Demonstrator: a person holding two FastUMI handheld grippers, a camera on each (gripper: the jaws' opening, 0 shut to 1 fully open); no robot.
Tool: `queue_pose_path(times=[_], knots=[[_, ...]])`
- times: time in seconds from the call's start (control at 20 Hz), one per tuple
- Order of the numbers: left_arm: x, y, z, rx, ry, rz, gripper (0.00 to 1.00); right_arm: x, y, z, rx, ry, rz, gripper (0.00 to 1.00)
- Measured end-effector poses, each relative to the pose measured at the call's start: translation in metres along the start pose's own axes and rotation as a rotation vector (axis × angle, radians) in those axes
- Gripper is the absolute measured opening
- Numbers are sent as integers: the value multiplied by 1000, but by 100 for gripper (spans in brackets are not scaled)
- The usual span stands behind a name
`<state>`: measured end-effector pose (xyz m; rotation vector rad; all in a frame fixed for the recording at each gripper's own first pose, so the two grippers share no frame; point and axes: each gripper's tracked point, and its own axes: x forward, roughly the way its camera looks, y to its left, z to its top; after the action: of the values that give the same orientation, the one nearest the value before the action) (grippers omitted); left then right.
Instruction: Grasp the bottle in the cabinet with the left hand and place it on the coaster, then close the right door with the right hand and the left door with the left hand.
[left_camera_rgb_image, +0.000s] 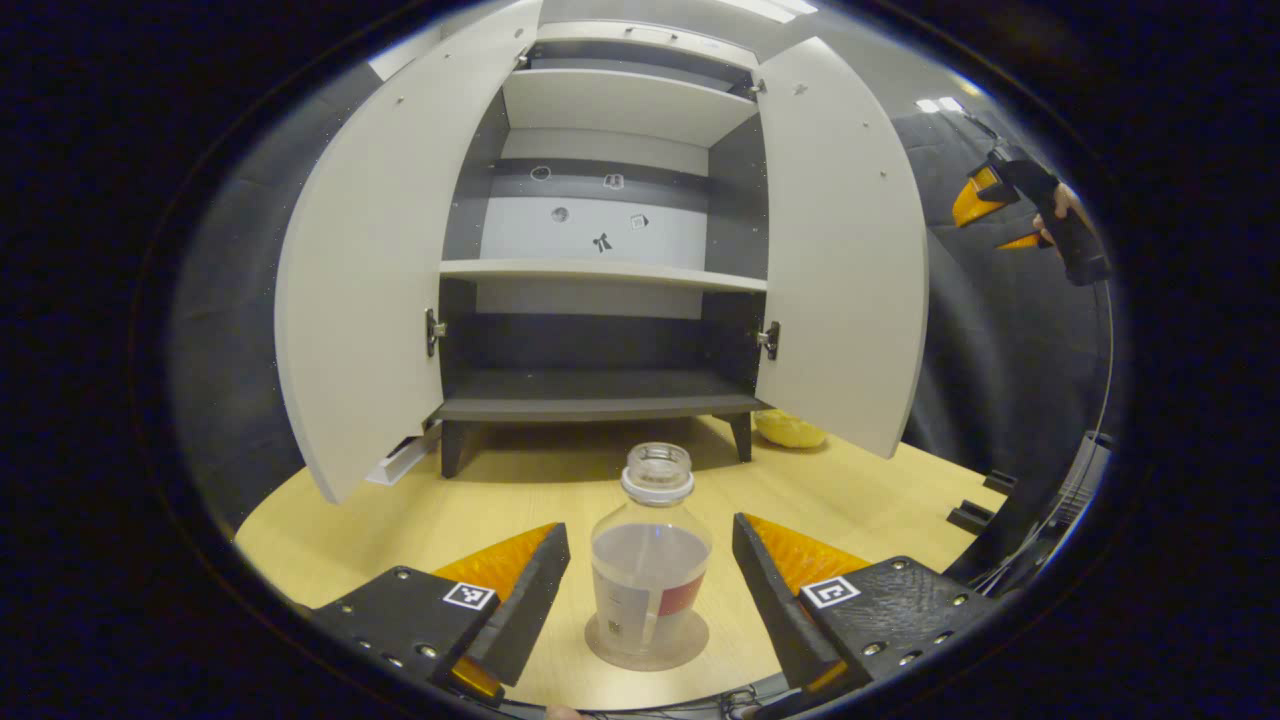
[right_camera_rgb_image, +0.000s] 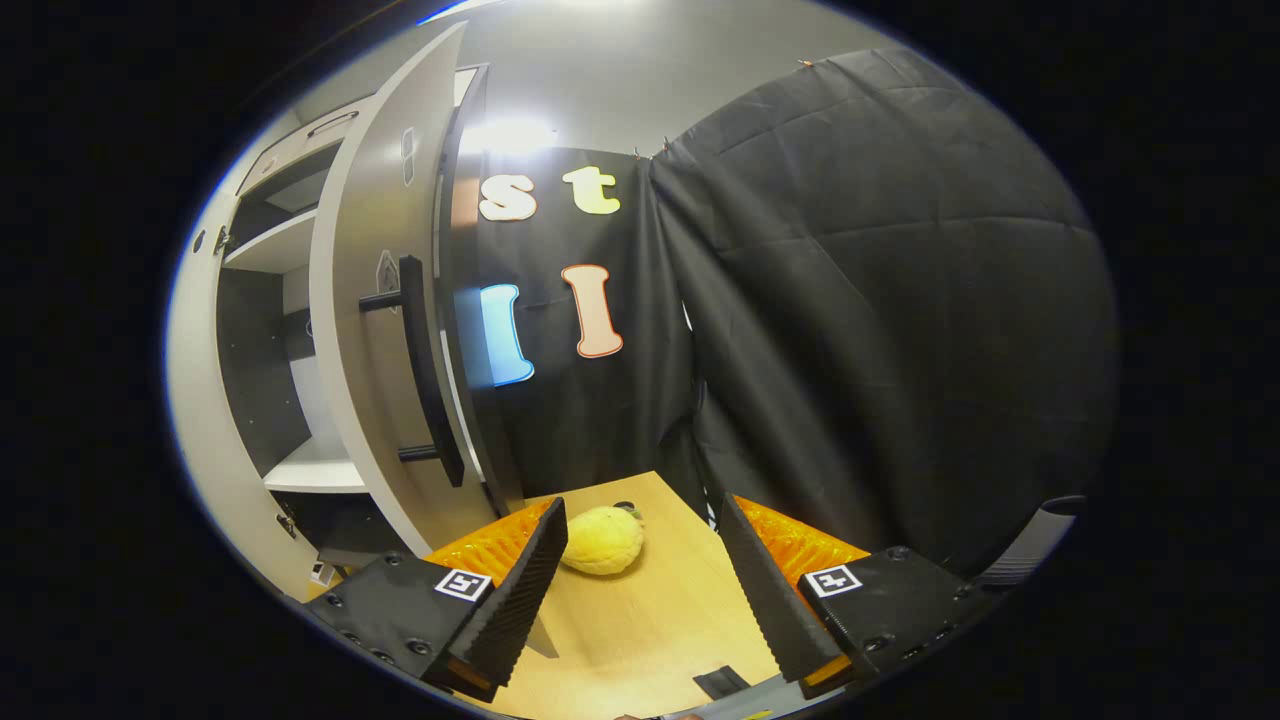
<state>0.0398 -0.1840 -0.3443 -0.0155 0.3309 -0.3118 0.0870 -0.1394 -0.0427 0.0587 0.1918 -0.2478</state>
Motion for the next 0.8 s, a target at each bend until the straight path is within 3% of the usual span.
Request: queue_pose_path(times=[0.1,0.15,0.35,0.55,0.8], knots=[[-15,3,24,-11,-34,0,95,1,4,-6,1,19,4,92],[-24,2,39,-13,-56,-10,95,0,3,-7,5,19,2,98],[-55,8,109,33,-114,-50,95,-2,-6,-2,-33,-4,-25,98],[-73,35,177,80,-110,0,95,-9,-10,16,-51,-66,-37,98],[-75,61,252,11,-126,88,94,-5,-8,54,-77,-142,10,98]])
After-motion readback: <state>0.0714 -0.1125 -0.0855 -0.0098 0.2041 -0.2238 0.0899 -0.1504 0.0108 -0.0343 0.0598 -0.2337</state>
